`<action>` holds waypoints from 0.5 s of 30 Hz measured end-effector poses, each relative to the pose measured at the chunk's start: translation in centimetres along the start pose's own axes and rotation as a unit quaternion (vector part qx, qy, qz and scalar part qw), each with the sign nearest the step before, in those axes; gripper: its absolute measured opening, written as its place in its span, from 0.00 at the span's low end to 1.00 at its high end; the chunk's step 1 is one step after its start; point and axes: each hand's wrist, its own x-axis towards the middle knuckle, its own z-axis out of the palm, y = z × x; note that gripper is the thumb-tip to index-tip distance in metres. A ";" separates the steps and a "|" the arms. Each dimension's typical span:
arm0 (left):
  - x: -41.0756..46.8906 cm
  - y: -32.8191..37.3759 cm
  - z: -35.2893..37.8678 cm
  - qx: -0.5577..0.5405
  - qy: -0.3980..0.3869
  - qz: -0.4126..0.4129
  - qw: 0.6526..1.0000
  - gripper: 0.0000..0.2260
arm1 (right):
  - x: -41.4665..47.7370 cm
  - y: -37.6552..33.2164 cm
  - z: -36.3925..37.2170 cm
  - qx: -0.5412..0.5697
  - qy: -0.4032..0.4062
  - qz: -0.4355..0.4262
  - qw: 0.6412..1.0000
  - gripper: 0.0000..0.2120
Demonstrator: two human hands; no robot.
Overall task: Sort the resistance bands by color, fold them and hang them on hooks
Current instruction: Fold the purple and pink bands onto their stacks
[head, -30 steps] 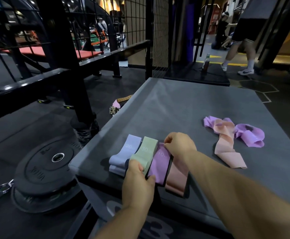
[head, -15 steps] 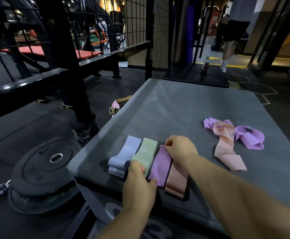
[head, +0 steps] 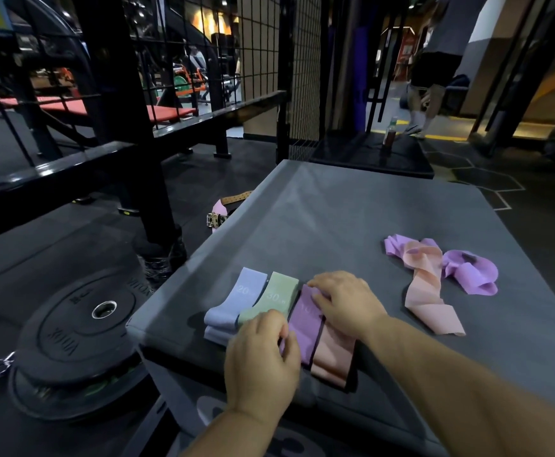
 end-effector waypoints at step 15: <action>-0.4 -1.7 2.8 0.217 -0.236 -0.002 0.947 0.34 | -0.7 0.4 1.0 -0.110 -0.165 -0.084 0.977 0.51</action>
